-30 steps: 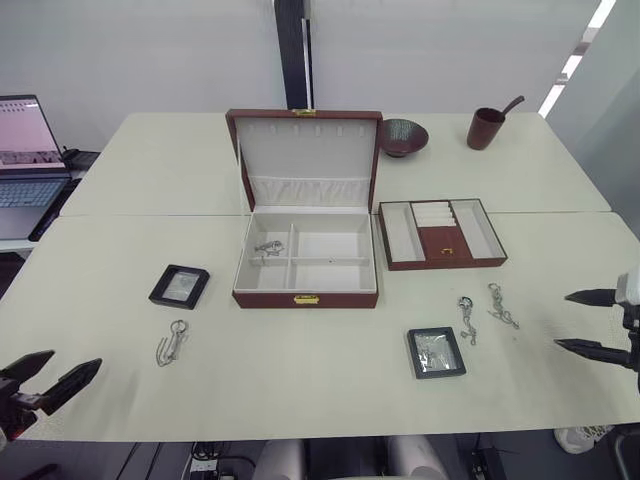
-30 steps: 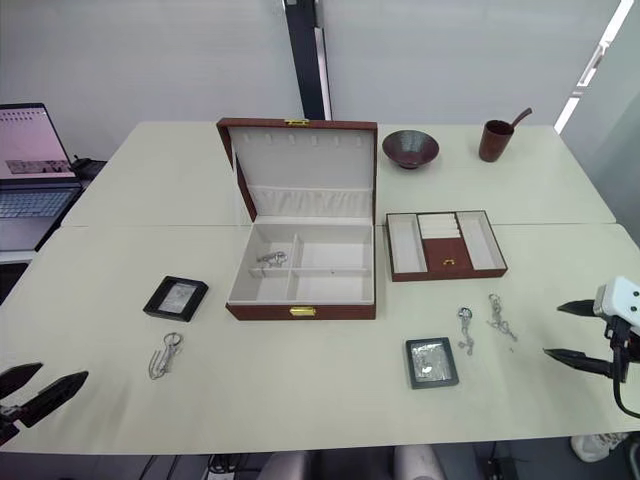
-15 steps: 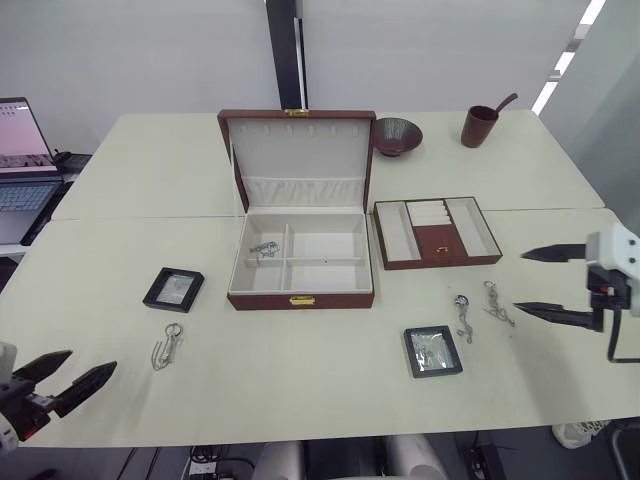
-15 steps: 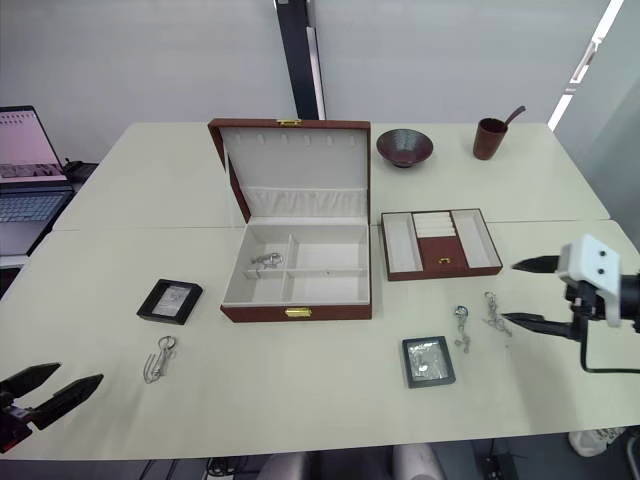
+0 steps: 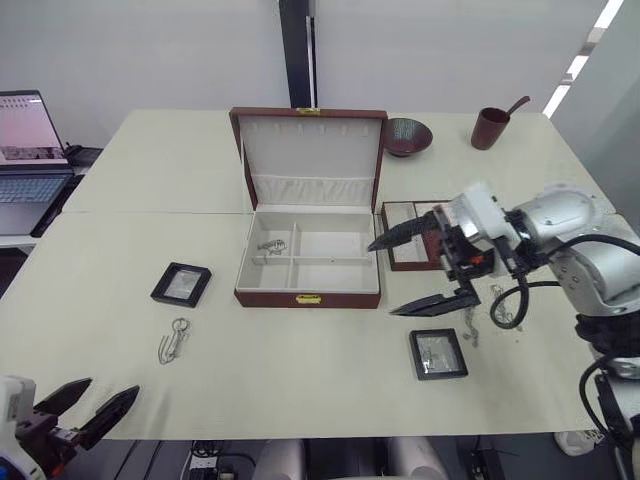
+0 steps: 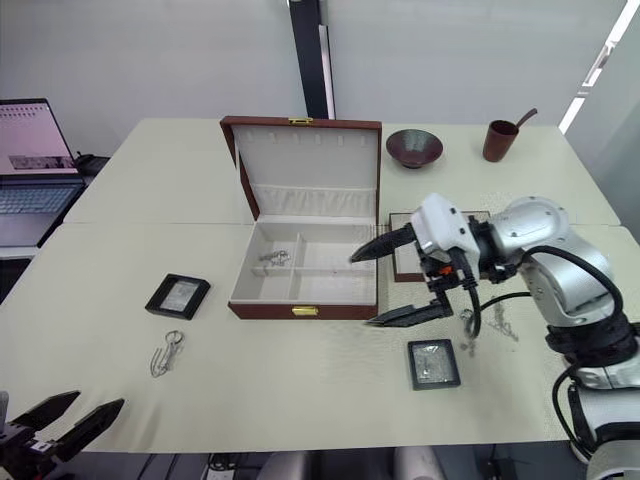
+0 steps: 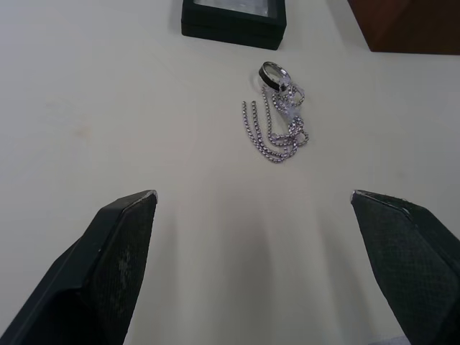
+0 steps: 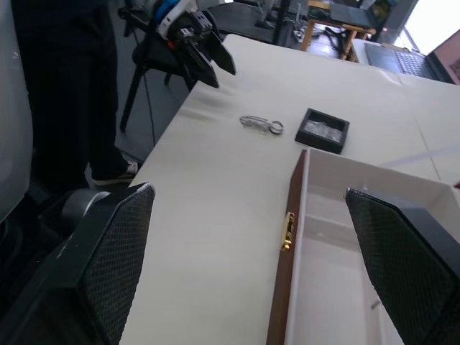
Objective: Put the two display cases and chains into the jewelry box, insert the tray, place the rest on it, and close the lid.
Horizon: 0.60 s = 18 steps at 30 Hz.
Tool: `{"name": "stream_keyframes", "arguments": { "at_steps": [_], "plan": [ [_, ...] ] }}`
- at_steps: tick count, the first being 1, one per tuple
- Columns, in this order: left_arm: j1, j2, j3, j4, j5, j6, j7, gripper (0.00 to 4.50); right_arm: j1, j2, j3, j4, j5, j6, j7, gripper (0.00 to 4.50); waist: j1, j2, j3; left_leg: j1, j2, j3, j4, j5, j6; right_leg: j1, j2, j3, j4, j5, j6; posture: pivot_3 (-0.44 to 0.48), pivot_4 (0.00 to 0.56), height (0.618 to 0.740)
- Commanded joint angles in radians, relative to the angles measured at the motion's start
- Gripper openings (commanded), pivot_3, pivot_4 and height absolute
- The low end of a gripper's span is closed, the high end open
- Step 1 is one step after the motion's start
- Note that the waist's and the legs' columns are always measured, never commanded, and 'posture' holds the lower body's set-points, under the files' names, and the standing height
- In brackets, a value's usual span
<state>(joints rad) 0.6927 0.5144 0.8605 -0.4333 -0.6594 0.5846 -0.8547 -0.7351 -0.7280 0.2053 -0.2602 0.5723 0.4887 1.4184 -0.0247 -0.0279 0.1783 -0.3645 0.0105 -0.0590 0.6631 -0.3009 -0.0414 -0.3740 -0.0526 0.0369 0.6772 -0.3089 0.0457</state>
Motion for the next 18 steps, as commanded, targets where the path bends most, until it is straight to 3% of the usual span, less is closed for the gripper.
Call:
{"name": "stream_keyframes", "arguments": {
  "at_steps": [1, 8, 12, 18],
  "plan": [
    [-0.028, -0.038, -0.029, -0.076, -0.021, -0.003, 0.091, 4.48, -0.016, 0.014, 0.01, -0.011, -0.005, -0.014, 0.017, 4.5, 0.0, 0.0, 0.0, 0.0, 0.0, 0.0, 0.0, 0.0, 0.0, 0.0, 0.0, 0.0, 0.0, 0.0, 0.0, 0.0, 0.15, 0.74],
    [-0.151, -0.078, -0.149, -0.09, 0.024, 0.029, 0.285, 4.48, 0.002, 0.025, 0.007, -0.011, -0.014, -0.021, 0.012, 4.5, -0.003, -0.001, 0.0, 0.0, 0.0, 0.0, 0.0, 0.0, 0.0, 0.0, 0.001, 0.0, 0.001, 0.0, 0.0, 0.0, 0.15, 0.74],
    [-0.221, -0.028, -0.247, -0.067, 0.116, 0.088, 0.387, 4.48, 0.012, 0.022, 0.002, -0.016, -0.014, -0.019, 0.009, 4.5, -0.004, 0.0, 0.0, 0.0, 0.0, 0.0, 0.0, 0.0, 0.0, 0.0, 0.001, 0.0, 0.001, 0.0, 0.0, 0.0, 0.15, 0.74],
    [-0.259, -0.012, -0.3, -0.08, 0.121, 0.181, 0.445, 4.48, 0.021, 0.018, -0.004, -0.029, -0.009, -0.011, 0.0, 4.5, -0.005, 0.0, 0.0, 0.001, 0.0, 0.001, 0.0, 0.0, 0.0, -0.001, 0.002, -0.001, 0.001, 0.0, 0.0, 0.0, 0.15, 0.74]
  ]
}}
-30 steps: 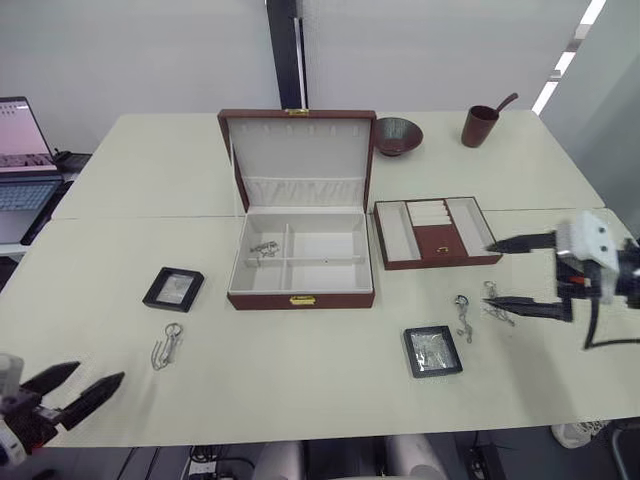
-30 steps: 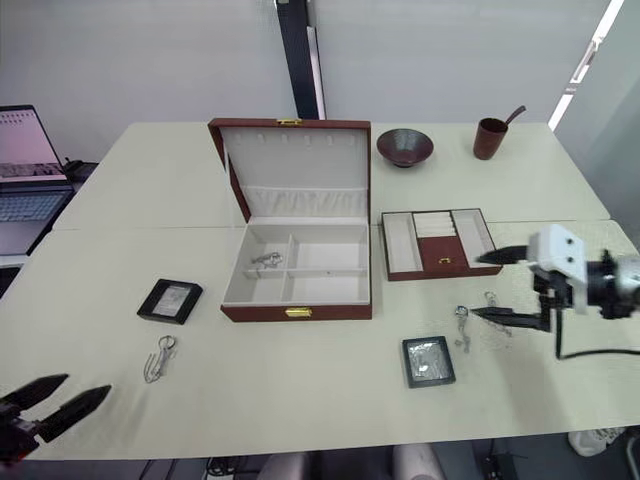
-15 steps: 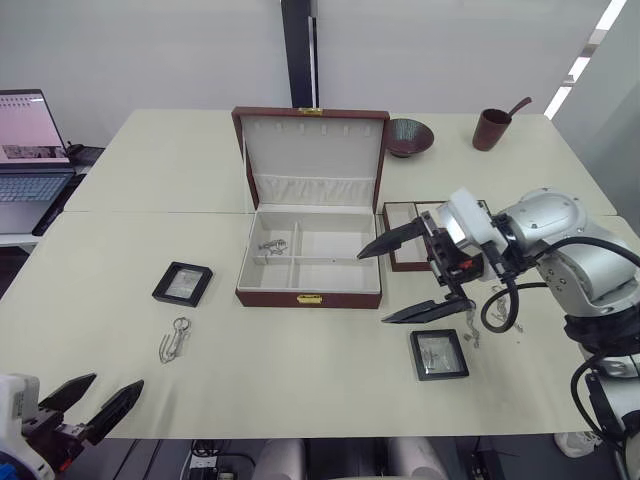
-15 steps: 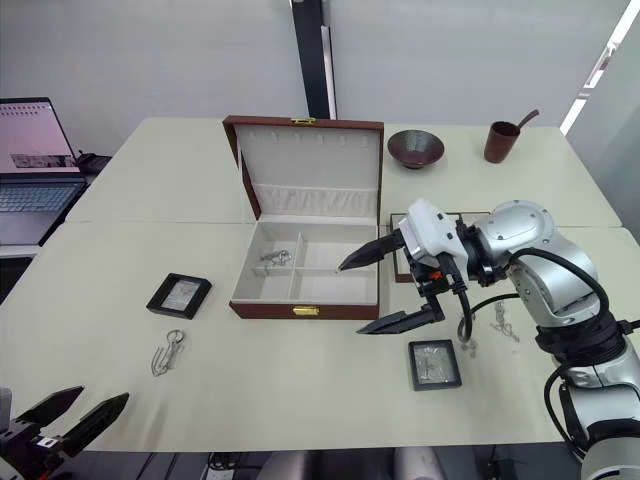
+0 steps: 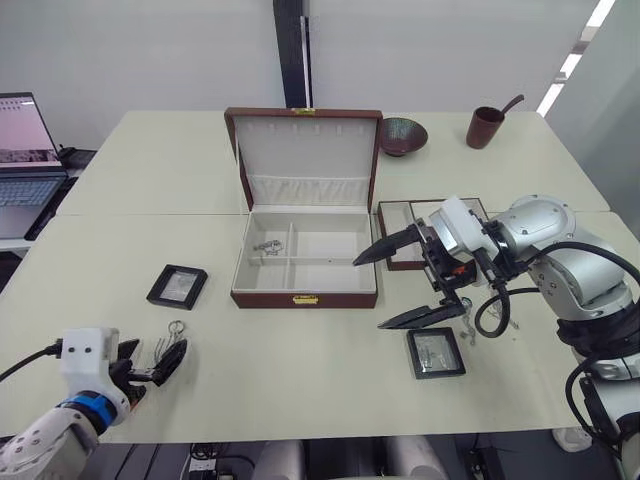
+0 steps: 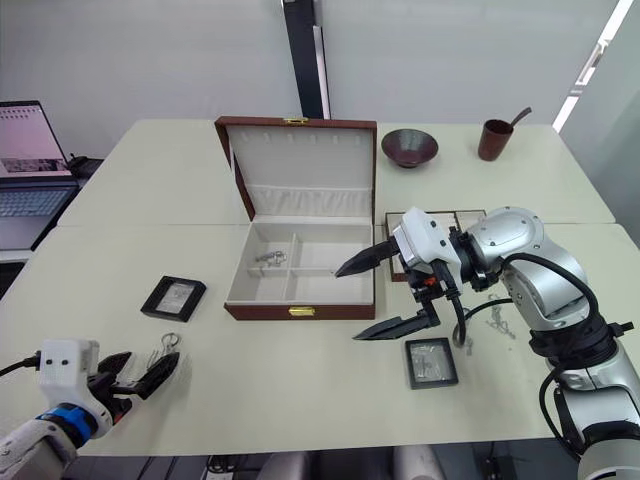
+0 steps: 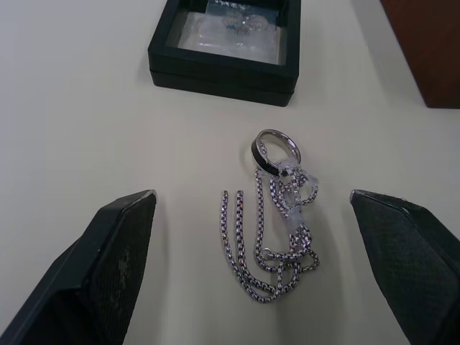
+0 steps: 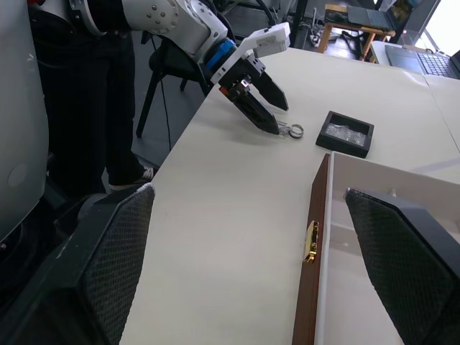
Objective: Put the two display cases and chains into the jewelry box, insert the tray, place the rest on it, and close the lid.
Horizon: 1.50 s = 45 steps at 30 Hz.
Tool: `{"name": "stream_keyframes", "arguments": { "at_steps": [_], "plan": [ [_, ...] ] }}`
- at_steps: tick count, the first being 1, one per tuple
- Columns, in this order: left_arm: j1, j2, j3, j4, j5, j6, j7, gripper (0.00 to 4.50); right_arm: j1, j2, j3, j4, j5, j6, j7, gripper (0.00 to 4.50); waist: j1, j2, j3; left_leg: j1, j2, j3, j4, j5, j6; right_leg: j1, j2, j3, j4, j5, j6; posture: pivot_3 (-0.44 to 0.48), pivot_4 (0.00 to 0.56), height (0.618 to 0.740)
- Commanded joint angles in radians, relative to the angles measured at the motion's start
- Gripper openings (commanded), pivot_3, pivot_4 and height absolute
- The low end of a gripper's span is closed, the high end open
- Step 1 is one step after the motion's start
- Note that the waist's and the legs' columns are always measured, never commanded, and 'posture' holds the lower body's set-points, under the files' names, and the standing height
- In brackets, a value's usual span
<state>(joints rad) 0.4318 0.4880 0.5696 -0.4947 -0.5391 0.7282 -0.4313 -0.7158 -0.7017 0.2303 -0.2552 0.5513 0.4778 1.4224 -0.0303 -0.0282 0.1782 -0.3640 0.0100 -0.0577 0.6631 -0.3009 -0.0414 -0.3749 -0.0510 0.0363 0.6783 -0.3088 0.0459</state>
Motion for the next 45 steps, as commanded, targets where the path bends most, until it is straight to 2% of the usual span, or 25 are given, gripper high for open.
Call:
{"name": "stream_keyframes", "arguments": {
  "at_steps": [1, 3, 10, 16, 21, 24, 29, 33, 37, 41, 45],
  "plan": [
    [0.005, 0.019, -0.015, -0.022, 0.002, 0.051, 0.023, 4.19, 0.002, -0.009, -0.03, -0.036, 0.014, 0.002, -0.006, 4.5, 0.0, 0.0, 0.0, 0.0, 0.0, 0.0, 0.0, 0.0, 0.0, 0.0, 0.0, 0.0, 0.0, 0.0, 0.0, 0.0, 0.15, 0.74],
    [0.011, 0.026, -0.022, -0.028, 0.002, 0.073, 0.026, 3.9, 0.003, -0.009, -0.033, -0.041, 0.017, 0.007, -0.011, 4.5, 0.0, 0.0, 0.0, 0.0, 0.0, 0.0, 0.0, 0.0, 0.0, 0.0, 0.0, 0.001, 0.0, 0.0, 0.0, 0.0, 0.15, 0.74],
    [0.021, 0.05, -0.058, 0.005, 0.024, 0.084, 0.01, 1.84, -0.006, -0.004, -0.031, -0.045, 0.019, 0.019, -0.018, 4.5, 0.001, 0.002, 0.0, 0.0, -0.001, 0.0, 0.0, 0.0, 0.0, 0.0, -0.001, 0.001, 0.0, 0.0, 0.0, 0.0, 0.15, 0.74],
    [0.009, 0.035, -0.057, 0.048, 0.026, 0.039, -0.009, 0.09, -0.011, -0.001, -0.032, -0.056, 0.028, 0.041, -0.03, 4.5, 0.001, 0.006, -0.001, 0.0, -0.001, 0.0, 0.0, 0.0, 0.0, 0.001, -0.001, 0.001, 0.0, 0.0, 0.0, 0.0, 0.15, 0.74],
    [0.02, 0.012, 0.002, 0.046, 0.004, -0.036, -0.04, 0.01, -0.013, -0.005, -0.041, -0.061, 0.039, 0.06, -0.043, 4.5, 0.001, 0.006, -0.001, 0.0, -0.001, 0.0, 0.0, 0.0, 0.0, 0.0, -0.002, 0.001, 0.0, 0.0, 0.0, 0.0, 0.15, 0.74],
    [0.033, 0.003, 0.07, -0.011, -0.05, -0.084, -0.075, 0.01, -0.011, -0.01, -0.049, -0.065, 0.048, 0.072, -0.047, 4.5, 0.001, 0.005, 0.0, 0.0, -0.001, 0.0, 0.0, 0.0, 0.0, 0.0, -0.002, 0.001, -0.001, 0.0, 0.0, 0.0, 0.15, 0.74],
    [0.066, 0.077, 0.152, -0.087, -0.102, -0.138, -0.179, 0.01, -0.007, -0.013, -0.058, -0.062, 0.051, 0.079, -0.049, 4.5, 0.001, 0.002, 0.001, -0.001, 0.0, -0.001, -0.001, 0.0, 0.0, -0.001, -0.002, 0.001, -0.001, 0.0, -0.001, 0.0, 0.15, 0.74],
    [0.016, 0.187, 0.224, -0.093, -0.188, -0.117, -0.25, 0.01, -0.007, -0.009, -0.059, -0.059, 0.049, 0.08, -0.05, 4.5, 0.003, 0.002, 0.001, -0.001, 0.0, -0.001, -0.001, 0.0, 0.0, 0.0, -0.002, 0.0, -0.001, 0.0, -0.001, 0.0, 0.15, 0.74],
    [-0.072, 0.319, 0.244, -0.05, -0.272, -0.069, -0.327, 0.01, -0.011, -0.004, -0.056, -0.056, 0.045, 0.078, -0.053, 4.5, 0.002, 0.003, 0.002, -0.001, 0.0, -0.001, -0.001, 0.0, 0.0, 0.0, -0.001, -0.001, -0.001, 0.0, -0.001, 0.0, 0.15, 0.74],
    [-0.222, 0.474, 0.192, 0.034, -0.34, -0.021, -0.428, 0.01, -0.013, 0.002, -0.055, -0.065, 0.04, 0.083, -0.071, 4.5, 0.001, 0.003, 0.002, -0.001, 0.0, -0.001, -0.001, 0.0, 0.0, -0.001, 0.001, -0.003, -0.001, 0.0, -0.001, 0.0, 0.15, 0.74],
    [-0.35, 0.557, 0.103, 0.111, -0.351, -0.003, -0.495, 0.01, -0.011, 0.001, -0.054, -0.073, 0.033, 0.084, -0.09, 4.5, -0.001, 0.005, 0.004, -0.001, 0.0, 0.001, -0.002, 0.0, 0.0, -0.003, 0.005, 0.0, -0.001, 0.0, -0.001, 0.0, 0.15, 0.74]
  ]
}}
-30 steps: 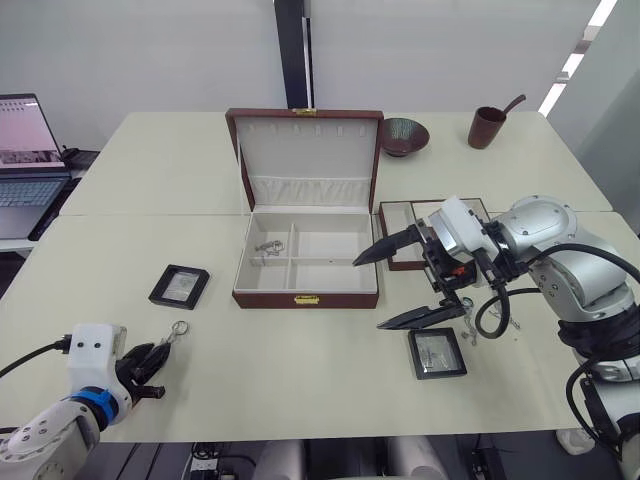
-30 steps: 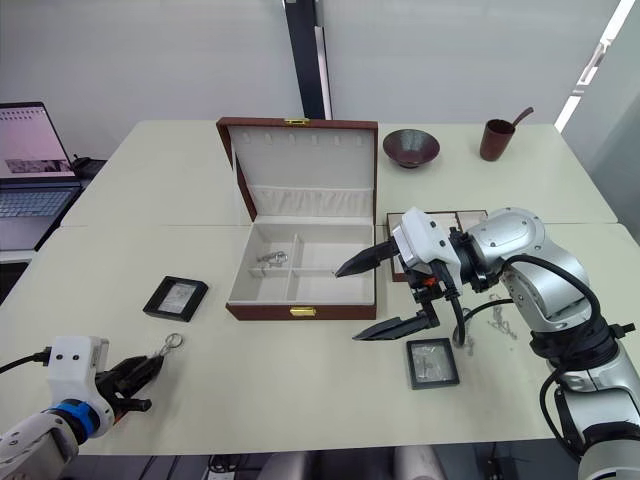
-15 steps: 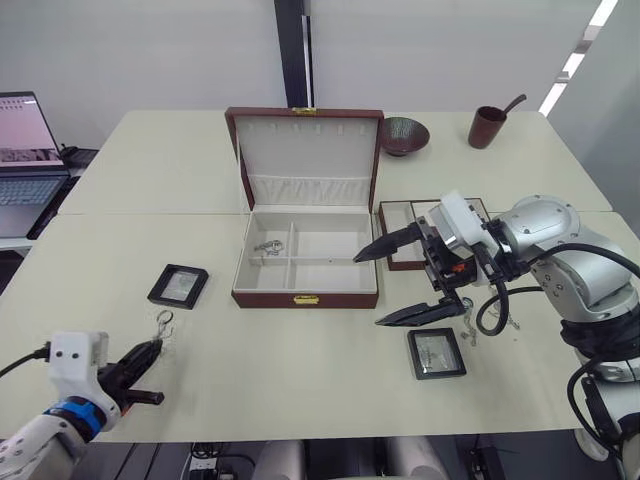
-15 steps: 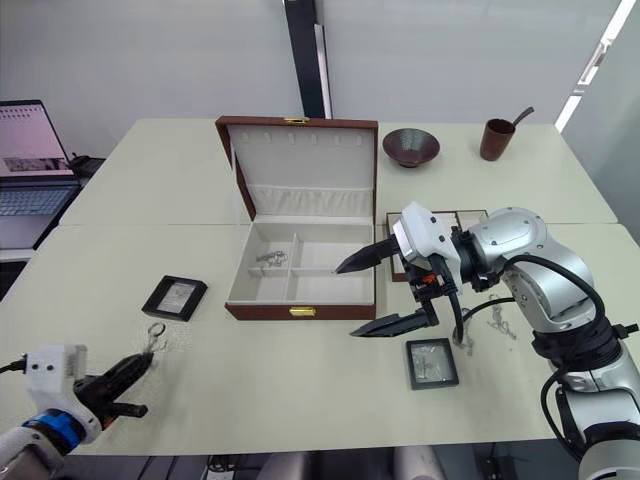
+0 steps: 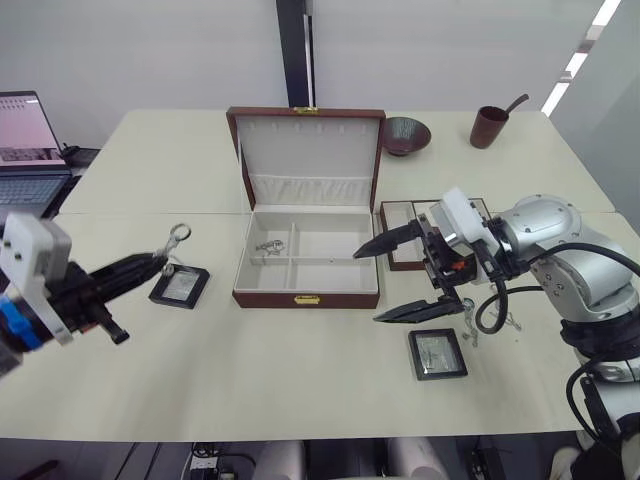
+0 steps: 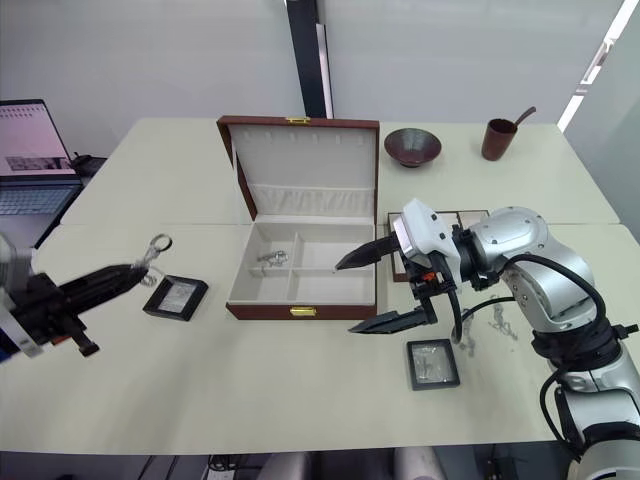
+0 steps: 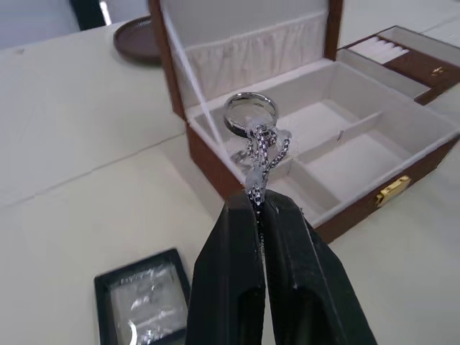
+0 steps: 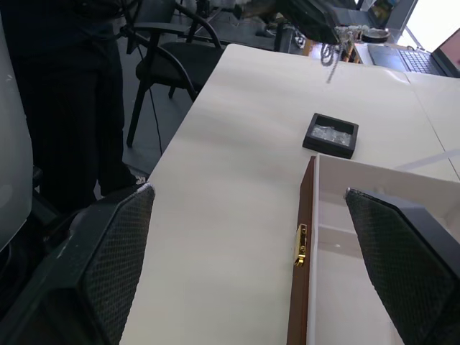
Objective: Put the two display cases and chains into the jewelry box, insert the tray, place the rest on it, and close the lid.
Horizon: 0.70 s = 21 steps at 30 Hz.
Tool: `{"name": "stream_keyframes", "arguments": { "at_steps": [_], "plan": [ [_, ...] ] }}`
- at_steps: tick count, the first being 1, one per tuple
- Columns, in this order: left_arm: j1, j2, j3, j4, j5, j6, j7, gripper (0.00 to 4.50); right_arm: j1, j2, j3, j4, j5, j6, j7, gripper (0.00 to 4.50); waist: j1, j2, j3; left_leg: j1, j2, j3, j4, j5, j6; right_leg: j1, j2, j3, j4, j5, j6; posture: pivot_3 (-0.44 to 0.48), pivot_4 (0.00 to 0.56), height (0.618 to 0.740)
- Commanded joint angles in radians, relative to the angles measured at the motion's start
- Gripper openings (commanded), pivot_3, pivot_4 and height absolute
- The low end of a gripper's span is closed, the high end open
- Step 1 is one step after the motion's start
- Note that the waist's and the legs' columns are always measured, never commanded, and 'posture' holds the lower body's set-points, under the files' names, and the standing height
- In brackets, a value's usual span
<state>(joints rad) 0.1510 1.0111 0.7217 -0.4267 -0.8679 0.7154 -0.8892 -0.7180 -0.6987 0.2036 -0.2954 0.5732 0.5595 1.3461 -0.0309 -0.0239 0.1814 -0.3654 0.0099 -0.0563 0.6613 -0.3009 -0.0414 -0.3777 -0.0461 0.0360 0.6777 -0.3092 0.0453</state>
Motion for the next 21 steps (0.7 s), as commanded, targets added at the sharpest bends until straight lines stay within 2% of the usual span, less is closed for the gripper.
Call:
{"name": "stream_keyframes", "arguments": {
  "at_steps": [1, 4, 8, 12, 21],
  "plan": [
    [-0.142, 0.052, -0.103, 0.073, -0.022, 0.016, -0.041, 0.01, -0.005, -0.005, -0.03, -0.038, 0.011, 0.004, -0.02, 4.5, 0.0, 0.0, 0.001, 0.0, 0.0, 0.0, 0.0, 0.0, 0.0, -0.001, 0.0, 0.0, 0.0, 0.0, 0.0, 0.0, 0.15, 0.74],
    [-0.354, 0.07, -0.288, 0.16, 0.027, 0.016, -0.061, 0.01, 0.012, -0.009, -0.034, -0.056, 0.013, 0.014, -0.041, 4.5, 0.003, 0.0, 0.001, -0.003, 0.001, -0.001, 0.0, 0.0, 0.0, -0.003, 0.003, -0.001, 0.001, 0.0, 0.0, 0.0, 0.15, 0.74],
    [-0.495, 0.04, -0.45, 0.241, 0.105, 0.002, -0.092, 0.01, 0.028, -0.01, -0.033, -0.076, 0.009, 0.025, -0.066, 4.5, 0.0, 0.0, 0.001, -0.005, 0.001, 0.0, 0.001, 0.0, 0.0, -0.005, 0.003, 0.001, 0.001, 0.0, 0.0, 0.0, 0.15, 0.74],
    [-0.542, 0.007, -0.558, 0.291, 0.189, -0.039, -0.127, 0.01, 0.038, -0.017, -0.034, -0.089, 0.004, 0.03, -0.08, 4.5, -0.009, 0.0, 0.001, -0.011, 0.001, 0.001, 0.001, 0.0, 0.0, -0.013, 0.005, 0.003, 0.002, 0.0, 0.0, 0.0, 0.15, 0.74],
    [-0.54, -0.022, -0.663, 0.353, 0.347, -0.119, -0.158, 0.01, 0.047, -0.03, -0.037, -0.105, 0.0, 0.035, -0.103, 4.5, -0.004, 0.0, 0.001, -0.017, 0.003, 0.0, 0.003, 0.0, 0.0, -0.017, 0.006, 0.003, 0.002, 0.0, 0.0, 0.0, 0.15, 0.74]
  ]
}}
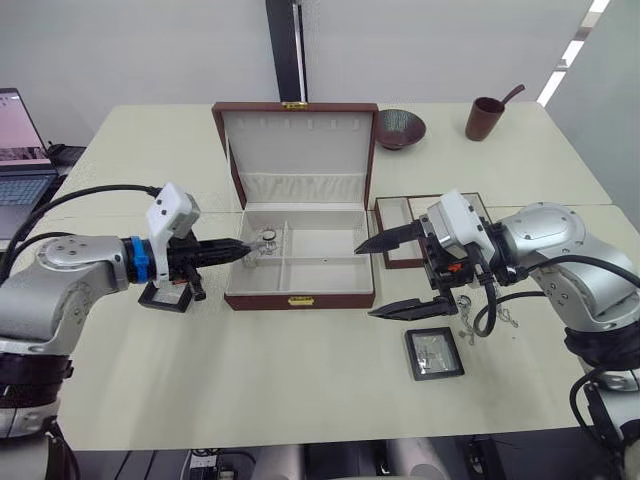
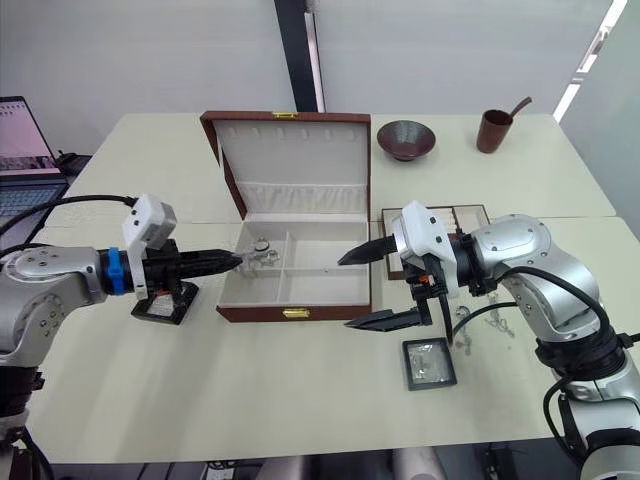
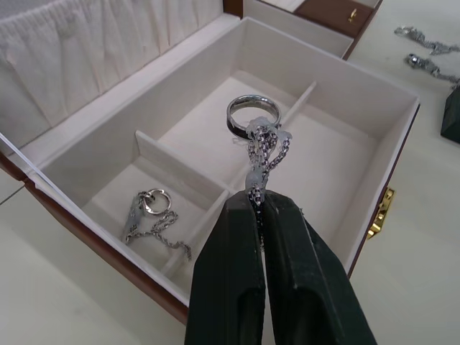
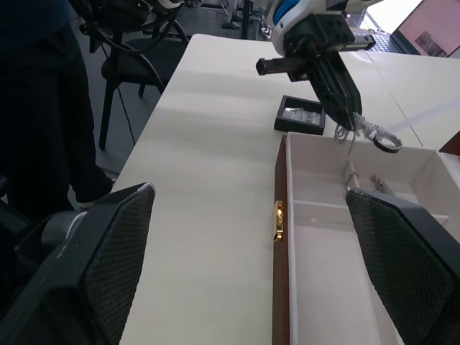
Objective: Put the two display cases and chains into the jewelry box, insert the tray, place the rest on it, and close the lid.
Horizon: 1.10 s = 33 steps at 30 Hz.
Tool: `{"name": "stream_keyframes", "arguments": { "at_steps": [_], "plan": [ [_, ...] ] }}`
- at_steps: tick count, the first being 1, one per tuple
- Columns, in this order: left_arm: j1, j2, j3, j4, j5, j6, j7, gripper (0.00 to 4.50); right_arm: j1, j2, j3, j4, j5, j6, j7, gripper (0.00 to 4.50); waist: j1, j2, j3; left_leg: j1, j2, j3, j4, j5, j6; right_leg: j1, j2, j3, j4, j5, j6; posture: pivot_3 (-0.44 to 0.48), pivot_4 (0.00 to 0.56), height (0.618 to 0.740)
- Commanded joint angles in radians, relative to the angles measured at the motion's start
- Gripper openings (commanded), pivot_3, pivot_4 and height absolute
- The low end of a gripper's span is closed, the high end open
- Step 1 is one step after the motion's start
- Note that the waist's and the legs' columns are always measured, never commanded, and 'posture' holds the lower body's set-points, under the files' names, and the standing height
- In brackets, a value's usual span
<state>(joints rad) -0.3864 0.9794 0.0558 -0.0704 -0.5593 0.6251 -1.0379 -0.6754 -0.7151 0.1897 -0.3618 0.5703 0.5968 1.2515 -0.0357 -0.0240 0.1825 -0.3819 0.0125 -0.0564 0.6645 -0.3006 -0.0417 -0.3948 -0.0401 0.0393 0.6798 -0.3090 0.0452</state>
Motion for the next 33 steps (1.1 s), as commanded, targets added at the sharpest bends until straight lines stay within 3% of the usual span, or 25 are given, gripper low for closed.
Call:
{"name": "stream_keyframes", "arguments": {
  "at_steps": [1, 10, 13, 25, 33],
  "plan": [
    [-0.001, 0.012, -0.001, -0.002, 0.052, -0.032, -0.012, 0.01, 0.006, -0.016, -0.024, -0.04, 0.003, -0.003, -0.01, 4.5, 0.002, 0.0, 0.0, 0.0, 0.0, 0.0, 0.0, 0.0, 0.0, 0.0, 0.0, 0.0, 0.0, 0.0, 0.0, 0.0, 0.15, 0.74],
    [0.003, 0.001, -0.013, -0.04, 0.107, 0.009, 0.012, 0.01, 0.002, -0.03, -0.023, -0.031, -0.001, -0.015, -0.011, 4.5, 0.004, 0.0, 0.0, 0.0, 0.0, 0.0, 0.0, 0.0, 0.0, 0.0, 0.0, 0.0, 0.0, 0.0, 0.0, 0.0, 0.15, 0.74],
    [0.0, 0.001, -0.021, -0.038, 0.123, 0.012, 0.006, 0.71, -0.001, -0.029, -0.021, -0.025, -0.008, -0.02, -0.013, 4.5, 0.004, 0.0, 0.0, 0.0, 0.0, -0.001, 0.0, 0.0, 0.0, 0.0, 0.0, -0.001, 0.001, 0.0, 0.0, 0.0, 0.15, 0.74],
    [0.037, -0.02, 0.061, -0.111, 0.058, 0.006, -0.021, 4.34, -0.003, -0.026, -0.021, -0.004, -0.058, -0.044, -0.032, 4.5, 0.003, 0.0, 0.0, 0.0, 0.0, 0.0, 0.001, 0.0, 0.0, 0.0, 0.0, 0.0, 0.001, 0.0, 0.0, 0.0, 0.15, 0.74],
    [0.14, -0.007, 0.224, -0.156, 0.005, -0.017, -0.046, 4.44, 0.002, -0.034, -0.035, 0.007, -0.077, -0.06, -0.034, 4.5, 0.004, 0.0, 0.0, 0.0, 0.001, 0.0, 0.001, 0.0, 0.0, 0.0, 0.0, 0.0, 0.001, 0.0, 0.0, 0.0, 0.15, 0.74]
  ]
}}
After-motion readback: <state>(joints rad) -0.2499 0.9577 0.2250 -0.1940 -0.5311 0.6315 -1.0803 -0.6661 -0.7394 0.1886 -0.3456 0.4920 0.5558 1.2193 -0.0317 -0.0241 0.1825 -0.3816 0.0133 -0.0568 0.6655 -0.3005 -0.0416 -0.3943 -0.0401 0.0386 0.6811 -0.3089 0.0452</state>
